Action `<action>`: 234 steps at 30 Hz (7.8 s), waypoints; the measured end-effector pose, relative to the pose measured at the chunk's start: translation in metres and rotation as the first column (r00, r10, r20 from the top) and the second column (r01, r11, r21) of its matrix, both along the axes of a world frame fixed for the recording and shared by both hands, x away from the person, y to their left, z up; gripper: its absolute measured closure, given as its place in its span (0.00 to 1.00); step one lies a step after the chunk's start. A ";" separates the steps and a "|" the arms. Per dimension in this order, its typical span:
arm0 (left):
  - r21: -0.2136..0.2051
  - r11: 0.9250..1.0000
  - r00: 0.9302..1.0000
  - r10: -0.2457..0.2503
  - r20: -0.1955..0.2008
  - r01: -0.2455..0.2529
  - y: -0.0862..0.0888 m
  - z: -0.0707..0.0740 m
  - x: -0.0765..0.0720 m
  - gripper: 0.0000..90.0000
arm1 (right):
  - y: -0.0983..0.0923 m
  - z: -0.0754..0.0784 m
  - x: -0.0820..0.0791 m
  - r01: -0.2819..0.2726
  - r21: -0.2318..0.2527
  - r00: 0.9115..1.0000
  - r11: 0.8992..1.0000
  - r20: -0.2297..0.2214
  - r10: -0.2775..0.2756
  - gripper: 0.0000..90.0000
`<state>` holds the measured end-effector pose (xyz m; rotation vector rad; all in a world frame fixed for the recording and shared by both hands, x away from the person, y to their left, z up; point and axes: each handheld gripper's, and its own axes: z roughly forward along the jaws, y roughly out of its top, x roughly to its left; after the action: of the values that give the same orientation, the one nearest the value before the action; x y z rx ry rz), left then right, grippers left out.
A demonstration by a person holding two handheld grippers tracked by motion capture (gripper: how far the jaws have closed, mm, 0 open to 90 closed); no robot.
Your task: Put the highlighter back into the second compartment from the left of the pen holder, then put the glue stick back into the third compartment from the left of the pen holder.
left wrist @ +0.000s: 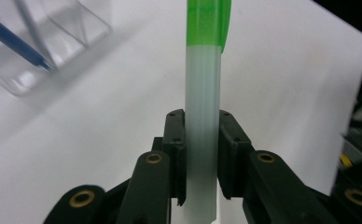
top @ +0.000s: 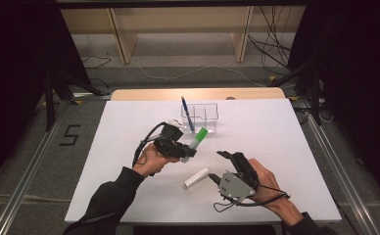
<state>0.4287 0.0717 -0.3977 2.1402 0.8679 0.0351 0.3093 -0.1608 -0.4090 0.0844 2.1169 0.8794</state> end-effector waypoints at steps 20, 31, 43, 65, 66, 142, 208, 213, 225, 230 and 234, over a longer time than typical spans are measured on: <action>-0.230 0.938 0.947 0.294 0.127 -0.260 0.000 0.010 0.028 0.85 | -0.041 -0.002 0.023 0.241 0.479 0.842 0.844 -0.535 0.063 0.23; -0.278 0.906 0.917 0.370 0.150 -0.320 -0.018 0.017 0.055 0.85 | -0.046 -0.005 0.018 0.239 0.477 0.841 0.846 -0.538 0.065 0.23; -0.315 0.874 0.886 0.434 0.165 -0.370 -0.027 0.013 0.079 0.84 | -0.049 -0.005 0.016 0.248 0.492 0.834 0.835 -0.546 0.074 0.22; -0.300 0.855 0.860 0.483 0.163 -0.423 -0.041 -0.005 0.102 0.84 | -0.046 -0.007 0.015 0.217 0.486 0.836 0.847 -0.540 0.095 0.23; -0.301 0.853 0.859 0.486 0.159 -0.426 -0.042 -0.006 0.102 0.84 | -0.046 -0.007 0.015 0.216 0.484 0.837 0.848 -0.539 0.094 0.23; -0.205 0.915 0.904 0.384 0.187 -0.347 -0.038 0.021 0.069 0.30 | -0.047 -0.006 0.015 0.215 0.488 0.837 0.846 -0.538 0.097 0.23; 0.168 0.986 1.000 -0.003 -0.003 0.003 -0.025 -0.019 -0.024 0.21 | -0.060 -0.005 0.017 0.260 0.504 0.846 0.824 -0.530 0.058 0.22; 0.194 0.981 1.000 -0.016 -0.013 0.019 -0.027 -0.023 -0.028 0.21 | -0.060 -0.005 0.017 0.262 0.504 0.845 0.823 -0.533 0.057 0.22; 0.249 0.967 0.997 -0.049 -0.058 0.062 -0.031 -0.035 -0.034 0.21 | -0.061 -0.006 0.017 0.264 0.509 0.845 0.820 -0.532 0.058 0.22; 0.263 0.962 0.997 -0.050 -0.066 0.066 -0.032 -0.040 -0.036 0.21 | -0.062 -0.005 0.017 0.265 0.508 0.845 0.819 -0.532 0.056 0.22; 0.281 0.957 0.996 -0.058 -0.072 0.077 -0.033 -0.043 -0.036 0.22 | -0.063 -0.005 0.017 0.263 0.505 0.848 0.822 -0.527 0.052 0.22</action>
<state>0.3926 0.0392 -0.4403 2.4495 0.8680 0.0600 0.3261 -0.2233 -0.4138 0.8387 2.2185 1.5244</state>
